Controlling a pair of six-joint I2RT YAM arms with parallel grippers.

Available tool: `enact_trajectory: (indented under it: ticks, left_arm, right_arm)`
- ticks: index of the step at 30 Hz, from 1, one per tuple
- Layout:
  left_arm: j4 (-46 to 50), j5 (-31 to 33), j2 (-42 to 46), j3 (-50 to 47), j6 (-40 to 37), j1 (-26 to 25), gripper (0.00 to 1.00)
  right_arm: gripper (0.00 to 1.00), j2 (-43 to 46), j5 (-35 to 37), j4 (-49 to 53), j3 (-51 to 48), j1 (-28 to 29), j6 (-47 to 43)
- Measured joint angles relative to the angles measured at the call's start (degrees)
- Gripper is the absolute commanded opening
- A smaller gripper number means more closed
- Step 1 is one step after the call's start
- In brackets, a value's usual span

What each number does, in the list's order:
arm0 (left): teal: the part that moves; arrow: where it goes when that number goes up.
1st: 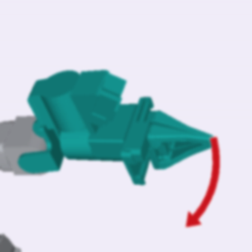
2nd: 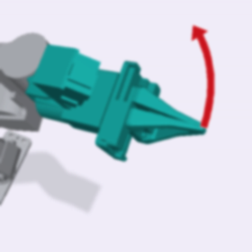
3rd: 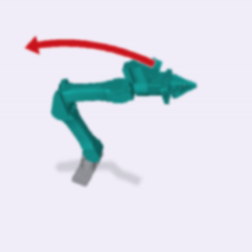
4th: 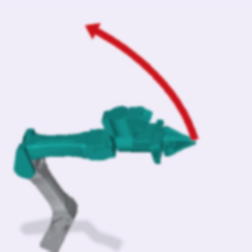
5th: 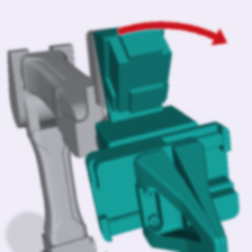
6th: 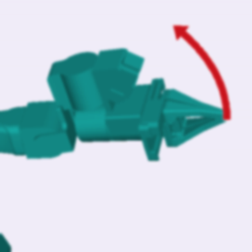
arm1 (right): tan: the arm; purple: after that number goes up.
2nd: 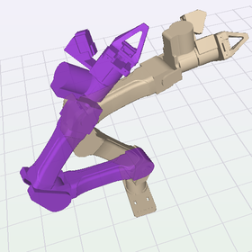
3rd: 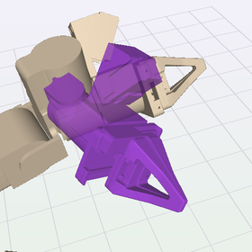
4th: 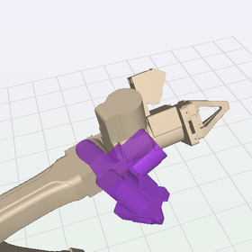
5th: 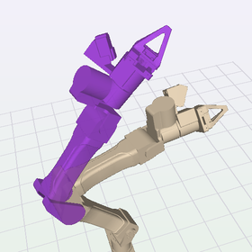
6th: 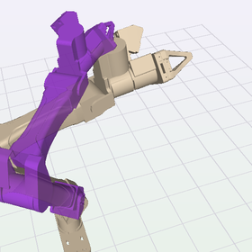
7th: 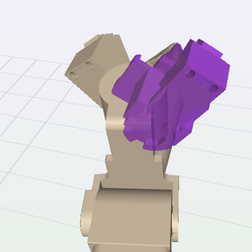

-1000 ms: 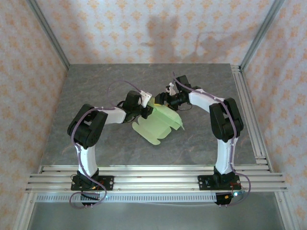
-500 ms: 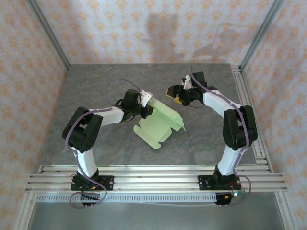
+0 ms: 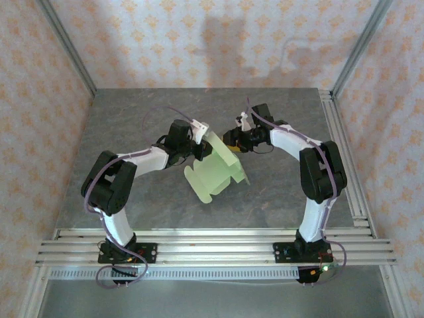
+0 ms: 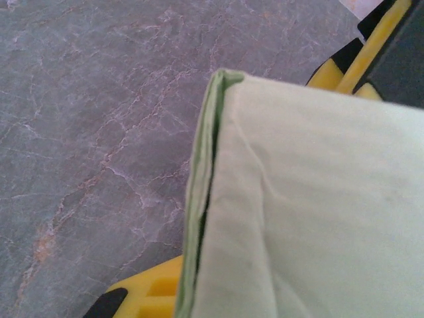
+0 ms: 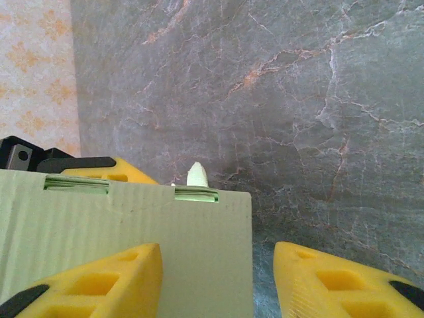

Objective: Fold the paper box

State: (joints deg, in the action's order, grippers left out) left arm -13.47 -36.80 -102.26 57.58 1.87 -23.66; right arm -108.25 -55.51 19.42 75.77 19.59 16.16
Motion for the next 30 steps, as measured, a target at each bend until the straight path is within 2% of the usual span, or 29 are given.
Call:
enact_trajectory:
  ticks: [8, 13, 18, 25, 30]
  left_arm:
    - [-1.8, 1.5, 0.0, 0.0, 4.2, 0.0, 0.16]
    - [-2.4, 1.4, 0.0, 0.0, 5.4, 0.0, 0.00]
    - [-2.4, 1.4, 0.0, 0.0, 5.5, 0.0, 0.00]
    - [-2.3, 1.9, 0.0, 0.0, 5.6, 0.0, 0.00]
    - [-3.1, 3.0, 0.0, 0.0, 9.8, 0.2, 0.00]
  right_arm:
    - [0.48, 0.0, -2.9, -1.3, 0.0, 0.0, -0.3]
    - [0.48, 0.0, -2.9, -3.3, 0.0, -0.2, 0.5]
    - [0.50, 0.0, -2.7, -3.9, 0.0, -0.4, 1.2]
    - [0.62, 0.4, -1.3, -7.3, -2.5, -1.5, 4.2]
    - [0.66, 6.1, 2.7, -12.3, -9.0, -5.6, 9.6]
